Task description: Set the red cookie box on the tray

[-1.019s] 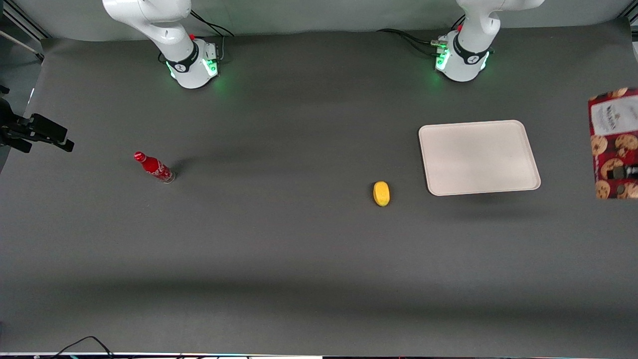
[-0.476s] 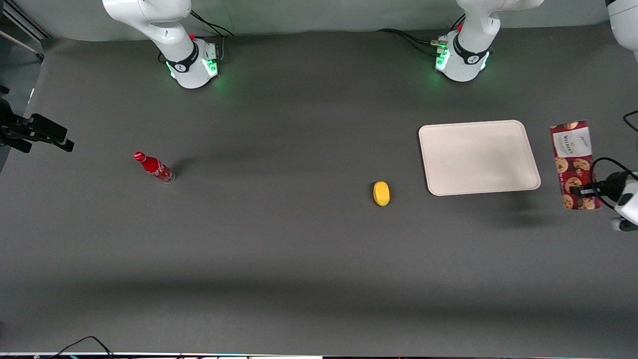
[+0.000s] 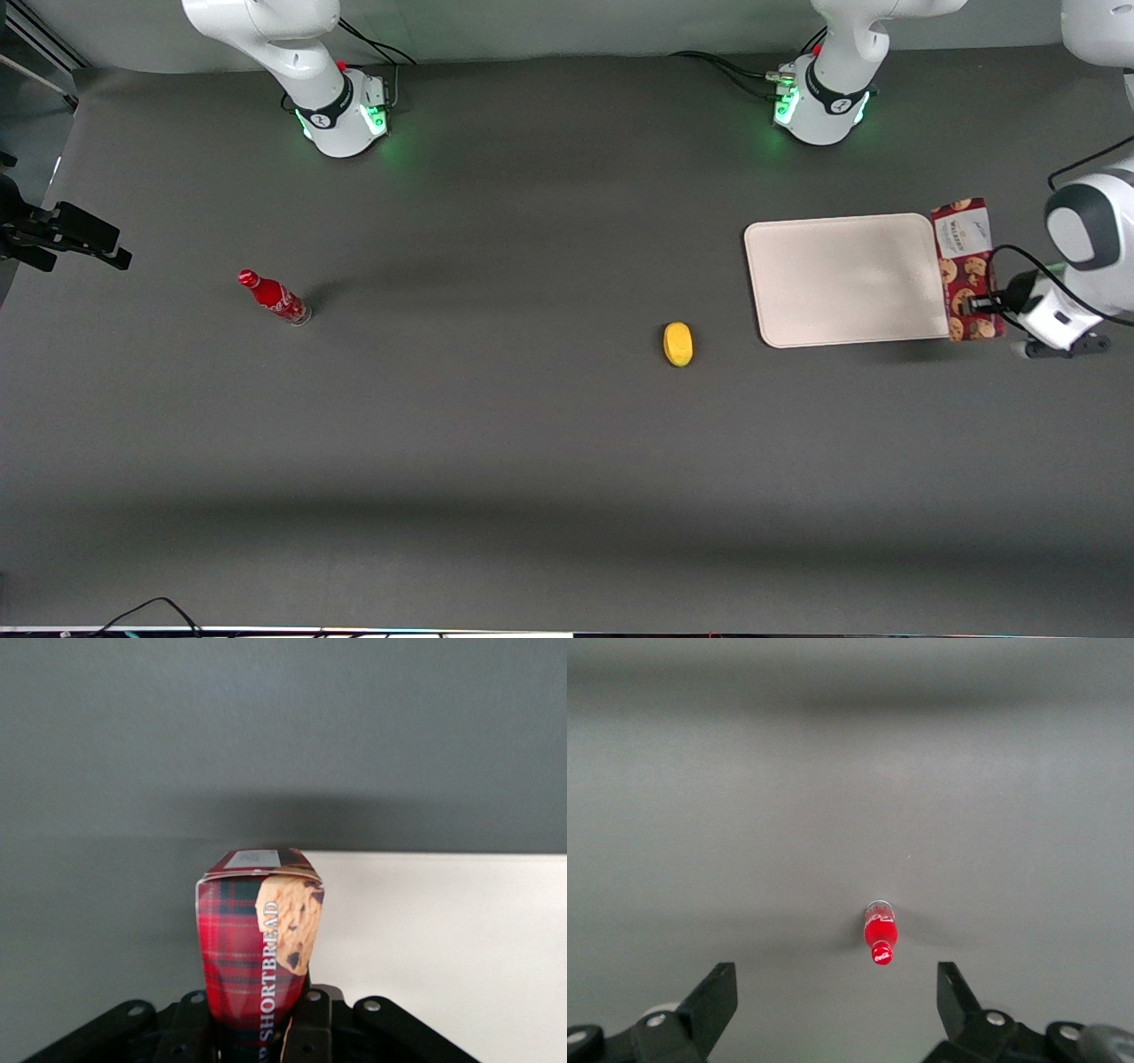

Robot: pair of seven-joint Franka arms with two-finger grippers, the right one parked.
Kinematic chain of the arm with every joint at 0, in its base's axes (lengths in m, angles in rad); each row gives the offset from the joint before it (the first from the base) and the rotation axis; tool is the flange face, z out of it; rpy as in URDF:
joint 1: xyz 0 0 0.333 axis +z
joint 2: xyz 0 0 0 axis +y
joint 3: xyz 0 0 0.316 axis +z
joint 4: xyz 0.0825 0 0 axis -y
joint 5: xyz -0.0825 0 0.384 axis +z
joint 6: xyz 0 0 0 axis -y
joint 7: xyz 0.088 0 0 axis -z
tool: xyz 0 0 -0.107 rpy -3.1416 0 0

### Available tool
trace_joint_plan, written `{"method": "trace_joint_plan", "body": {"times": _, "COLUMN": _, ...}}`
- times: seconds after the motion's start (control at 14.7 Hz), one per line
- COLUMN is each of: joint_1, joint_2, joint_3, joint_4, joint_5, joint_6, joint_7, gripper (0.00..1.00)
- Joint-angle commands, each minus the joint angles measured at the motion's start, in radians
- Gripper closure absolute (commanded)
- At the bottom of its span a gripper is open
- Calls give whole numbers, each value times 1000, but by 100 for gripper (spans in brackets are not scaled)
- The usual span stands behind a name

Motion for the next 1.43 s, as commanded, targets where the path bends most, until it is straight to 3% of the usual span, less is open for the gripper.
{"method": "trace_joint_plan", "body": {"times": 0.0, "joint_1": -3, "joint_2": -108, "joint_3": 11, "joint_4": -199, "joint_5": -1, "joint_6": 155, "joint_7": 47, "gripper": 100}}
{"method": "trace_joint_plan", "body": {"times": 0.27, "joint_1": -1, "joint_2": -103, "joint_3": 22, "joint_4": -222, "joint_5": -27, "joint_6": 192, "joint_7": 90, "gripper": 100}}
{"method": "trace_joint_plan", "body": {"times": 0.34, "joint_1": -3, "joint_2": -97, "joint_3": 22, "joint_4": -220, "joint_5": -48, "joint_6": 211, "joint_7": 110, "gripper": 75}}
{"method": "trace_joint_plan", "body": {"times": 0.41, "joint_1": -6, "joint_2": -87, "joint_3": 21, "joint_4": -213, "joint_5": -58, "joint_6": 218, "joint_7": 126, "gripper": 19}}
{"method": "trace_joint_plan", "body": {"times": 0.48, "joint_1": -6, "joint_2": -83, "joint_3": 21, "joint_4": -204, "joint_5": -58, "joint_6": 218, "joint_7": 126, "gripper": 0}}
{"method": "trace_joint_plan", "body": {"times": 0.68, "joint_1": -9, "joint_2": -93, "joint_3": 19, "joint_4": -158, "joint_5": -56, "joint_6": 157, "joint_7": 129, "gripper": 0}}
{"method": "trace_joint_plan", "body": {"times": 0.88, "joint_1": -10, "joint_2": -123, "joint_3": 16, "joint_4": -41, "joint_5": -55, "joint_6": -30, "joint_7": 117, "gripper": 0}}
{"method": "trace_joint_plan", "body": {"times": 1.16, "joint_1": -16, "joint_2": -180, "joint_3": 2, "joint_4": 218, "joint_5": -30, "joint_6": -370, "joint_7": 107, "gripper": 0}}
{"method": "trace_joint_plan", "body": {"times": 1.36, "joint_1": -16, "joint_2": -183, "joint_3": -63, "joint_4": 474, "joint_5": 72, "joint_6": -653, "joint_7": 53, "gripper": 0}}
